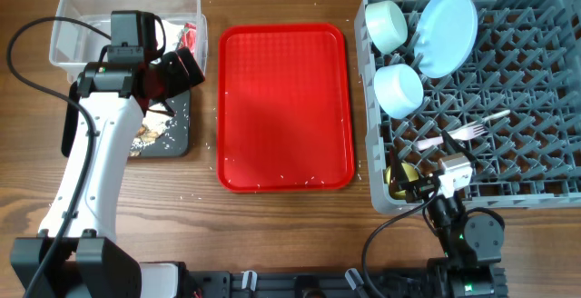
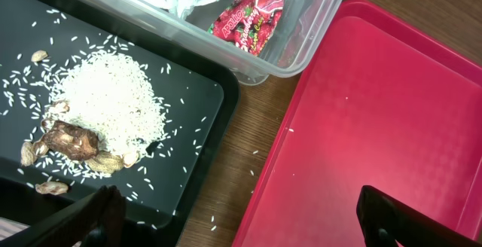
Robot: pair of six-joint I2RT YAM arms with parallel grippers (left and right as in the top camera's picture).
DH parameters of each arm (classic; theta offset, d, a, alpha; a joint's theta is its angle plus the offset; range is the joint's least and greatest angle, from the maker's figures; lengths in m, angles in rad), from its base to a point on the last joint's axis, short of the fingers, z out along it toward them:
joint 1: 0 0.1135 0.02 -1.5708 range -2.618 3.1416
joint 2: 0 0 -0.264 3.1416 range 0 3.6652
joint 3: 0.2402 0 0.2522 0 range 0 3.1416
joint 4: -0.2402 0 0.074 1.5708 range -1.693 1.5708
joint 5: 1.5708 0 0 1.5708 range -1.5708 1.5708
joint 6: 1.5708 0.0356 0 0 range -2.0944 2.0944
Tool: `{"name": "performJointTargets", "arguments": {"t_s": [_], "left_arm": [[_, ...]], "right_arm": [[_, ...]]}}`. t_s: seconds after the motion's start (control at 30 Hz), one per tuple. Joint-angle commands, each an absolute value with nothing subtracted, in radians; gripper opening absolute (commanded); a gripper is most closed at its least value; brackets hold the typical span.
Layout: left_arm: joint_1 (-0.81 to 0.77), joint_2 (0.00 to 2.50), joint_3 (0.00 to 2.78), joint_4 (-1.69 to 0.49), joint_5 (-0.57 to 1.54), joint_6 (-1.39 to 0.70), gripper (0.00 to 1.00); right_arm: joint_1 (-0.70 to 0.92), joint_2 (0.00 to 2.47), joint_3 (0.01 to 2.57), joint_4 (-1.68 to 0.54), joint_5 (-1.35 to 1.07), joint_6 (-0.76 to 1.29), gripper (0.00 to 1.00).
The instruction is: Sort waste into correct bins and load items into the dishwasher rack
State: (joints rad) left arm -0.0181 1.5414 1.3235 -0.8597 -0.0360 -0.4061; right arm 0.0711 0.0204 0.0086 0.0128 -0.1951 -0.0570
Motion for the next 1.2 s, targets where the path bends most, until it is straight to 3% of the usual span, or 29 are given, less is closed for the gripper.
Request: {"name": "performJointTargets", "arguments": {"t_s": [0.0, 0.27, 0.33, 0.47, 0.6, 0.77, 0.83, 0.93, 1.17], "left_arm": [[-0.013, 1.547, 1.337, -0.857, -0.035, -0.408, 1.00], [-0.015, 1.432, 1.259, -0.795, -0.106, -0.397, 1.00], [-0.015, 1.318, 1.118, -0.638, -0.093, -0.397, 1.00], [-0.013, 0.976, 0.643, -0.120, -0.023, -0.396, 1.00], [-0.012, 0.617, 0.240, 0.173, 0.000, -0.397, 1.00], [-0.012, 0.271, 0.010, 0.173, 0.003, -0.374, 1.00], [-0.008, 0.160, 0.006, 0.053, 0.019, -0.313, 1.00], [0.008, 0.071, 0.006, -0.077, 0.021, -0.295, 1.00], [0.038, 0.004, 0.006, -0.076, 0.022, -0.295, 1.00]], "right_arm": [[0.068, 0.017, 0.005, 0.018, -0.211, -0.052, 1.00], [0.068, 0.017, 0.005, 0.018, -0.212, -0.052, 1.00], [0.068, 0.017, 0.005, 0.018, -0.212, -0.052, 1.00], [0.068, 0.017, 0.005, 0.018, -0.211, -0.052, 1.00], [0.068, 0.017, 0.005, 0.018, -0.212, -0.052, 1.00], [0.068, 0.017, 0.005, 0.018, -0.212, -0.052, 1.00], [0.068, 0.017, 0.005, 0.018, -0.212, -0.052, 1.00], [0.068, 0.017, 0.005, 0.018, -0.212, -0.052, 1.00], [0.068, 0.017, 0.005, 0.018, -0.212, -0.052, 1.00]]}}
